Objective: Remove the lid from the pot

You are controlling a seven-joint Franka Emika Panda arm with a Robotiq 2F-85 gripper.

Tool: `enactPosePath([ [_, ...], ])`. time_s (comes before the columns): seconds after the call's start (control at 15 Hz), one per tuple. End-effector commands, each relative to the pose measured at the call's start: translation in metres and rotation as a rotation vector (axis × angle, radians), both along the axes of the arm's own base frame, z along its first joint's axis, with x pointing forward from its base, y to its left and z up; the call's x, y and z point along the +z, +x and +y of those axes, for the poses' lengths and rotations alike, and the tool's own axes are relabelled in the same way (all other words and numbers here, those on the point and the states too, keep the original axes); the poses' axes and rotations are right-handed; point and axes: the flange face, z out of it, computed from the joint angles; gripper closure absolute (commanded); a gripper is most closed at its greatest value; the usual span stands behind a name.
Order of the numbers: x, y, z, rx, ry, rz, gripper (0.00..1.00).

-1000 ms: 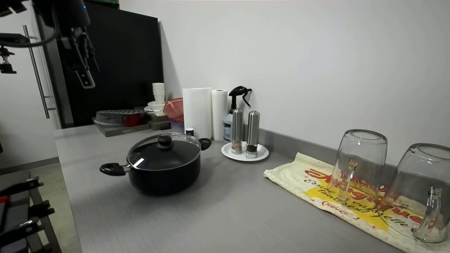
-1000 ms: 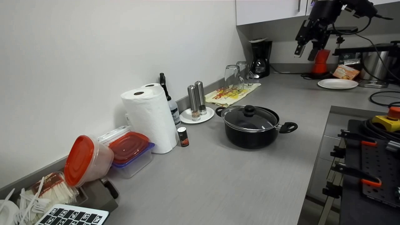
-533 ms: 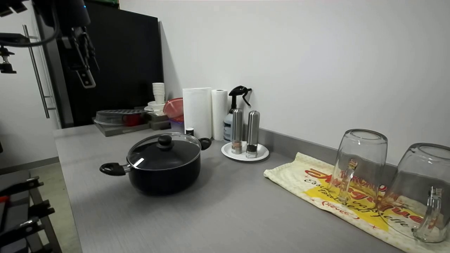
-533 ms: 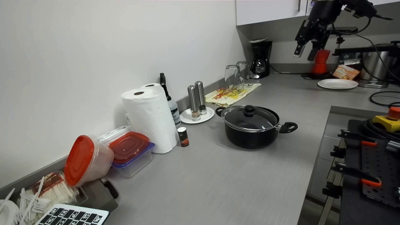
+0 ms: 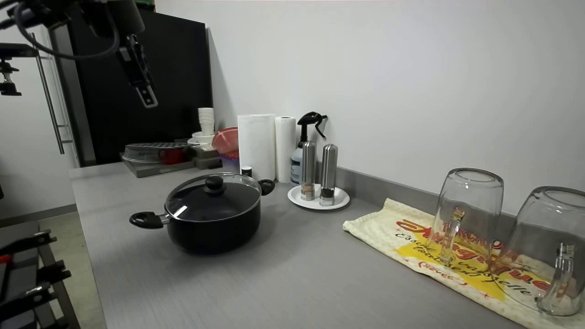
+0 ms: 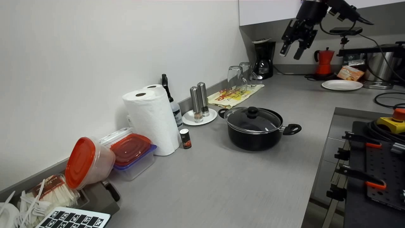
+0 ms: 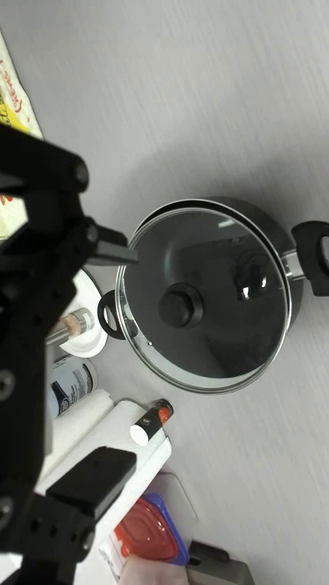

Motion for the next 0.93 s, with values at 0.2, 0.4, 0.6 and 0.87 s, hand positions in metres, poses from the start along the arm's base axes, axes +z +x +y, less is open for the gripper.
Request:
enactPosePath([
  [0.2, -0.024, 0.046, 0.017, -0.017, -0.016, -0.005, 0.00],
  [0.4, -0.049, 0.050, 0.018, -0.021, -0.023, 0.045, 0.00],
  [0.6, -0.071, 0.056, 0.020, -0.029, -0.019, 0.085, 0.00],
  [0.87, -0.087, 0.071, 0.025, -0.055, 0.005, 0.091, 0.00],
])
